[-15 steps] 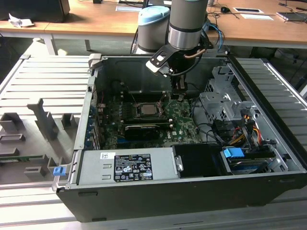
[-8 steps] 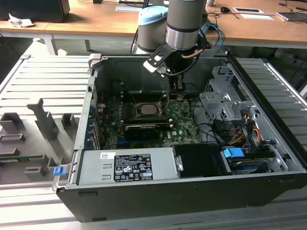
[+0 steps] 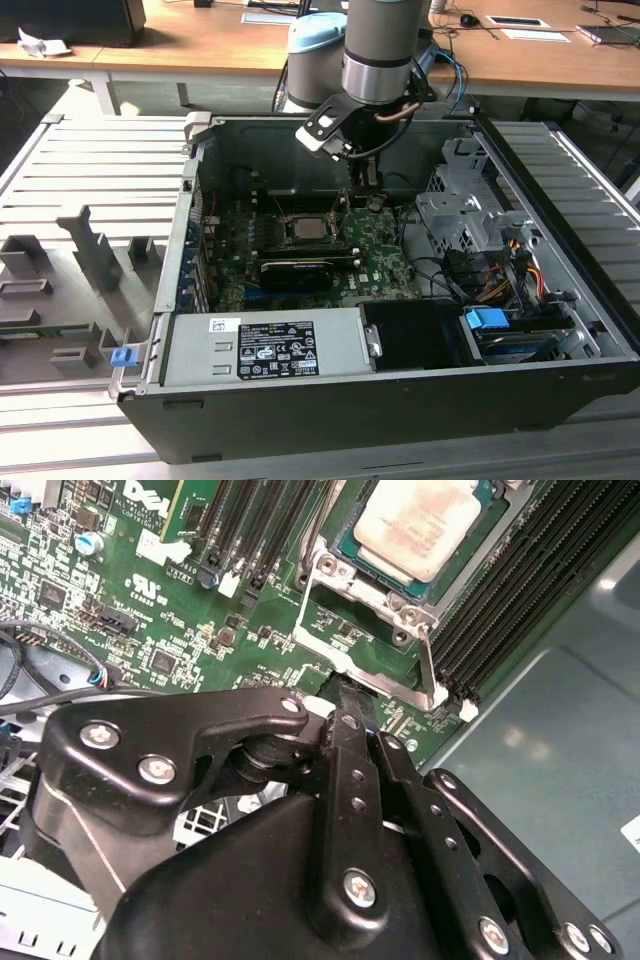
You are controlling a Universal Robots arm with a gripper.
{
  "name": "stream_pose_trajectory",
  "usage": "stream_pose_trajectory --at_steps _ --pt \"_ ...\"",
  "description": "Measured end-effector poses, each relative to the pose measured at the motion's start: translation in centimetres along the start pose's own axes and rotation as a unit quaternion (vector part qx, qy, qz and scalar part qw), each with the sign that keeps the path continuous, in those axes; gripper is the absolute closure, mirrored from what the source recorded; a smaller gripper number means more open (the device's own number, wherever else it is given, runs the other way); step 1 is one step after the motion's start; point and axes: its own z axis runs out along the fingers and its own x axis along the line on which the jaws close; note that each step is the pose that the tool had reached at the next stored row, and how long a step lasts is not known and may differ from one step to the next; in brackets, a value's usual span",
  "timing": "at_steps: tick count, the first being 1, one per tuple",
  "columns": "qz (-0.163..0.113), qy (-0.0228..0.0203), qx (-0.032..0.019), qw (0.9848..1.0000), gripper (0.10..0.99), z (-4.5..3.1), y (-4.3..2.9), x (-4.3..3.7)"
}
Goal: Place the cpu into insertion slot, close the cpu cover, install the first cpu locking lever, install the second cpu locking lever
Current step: 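Close the cpu cover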
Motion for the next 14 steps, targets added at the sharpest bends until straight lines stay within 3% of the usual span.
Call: stream_pose_trajectory --at_steps 14 --pt "0.0 0.0 0.0 1.0 0.98 -0.01 -0.37 0.0"
